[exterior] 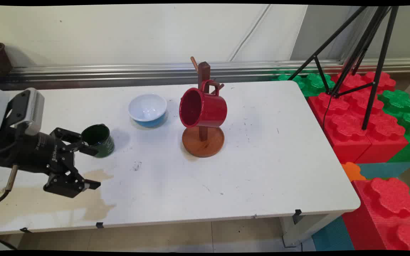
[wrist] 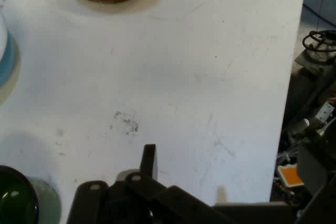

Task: Pick up the red mug from the rack

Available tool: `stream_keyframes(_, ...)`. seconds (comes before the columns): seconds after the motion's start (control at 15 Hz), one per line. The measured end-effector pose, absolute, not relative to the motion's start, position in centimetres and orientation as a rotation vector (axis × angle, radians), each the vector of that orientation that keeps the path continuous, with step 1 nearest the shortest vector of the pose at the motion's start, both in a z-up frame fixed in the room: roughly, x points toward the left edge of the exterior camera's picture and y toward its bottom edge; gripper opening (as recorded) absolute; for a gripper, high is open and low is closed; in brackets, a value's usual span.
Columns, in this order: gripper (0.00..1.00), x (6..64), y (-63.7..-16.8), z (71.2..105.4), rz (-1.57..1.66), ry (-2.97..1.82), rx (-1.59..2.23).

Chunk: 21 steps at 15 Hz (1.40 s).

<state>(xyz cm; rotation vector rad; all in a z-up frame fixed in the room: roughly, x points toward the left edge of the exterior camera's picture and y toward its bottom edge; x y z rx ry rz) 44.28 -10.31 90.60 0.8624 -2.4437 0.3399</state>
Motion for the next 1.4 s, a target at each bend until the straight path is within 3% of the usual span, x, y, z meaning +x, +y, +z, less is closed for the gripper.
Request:
stream_keyframes(0.73,1.0,42.6,-11.8,94.0,0.395,-2.328,0.901)
stream_keyframes(1.4,1.0,37.2,-14.9,97.3,0.419,-2.159,0.949)
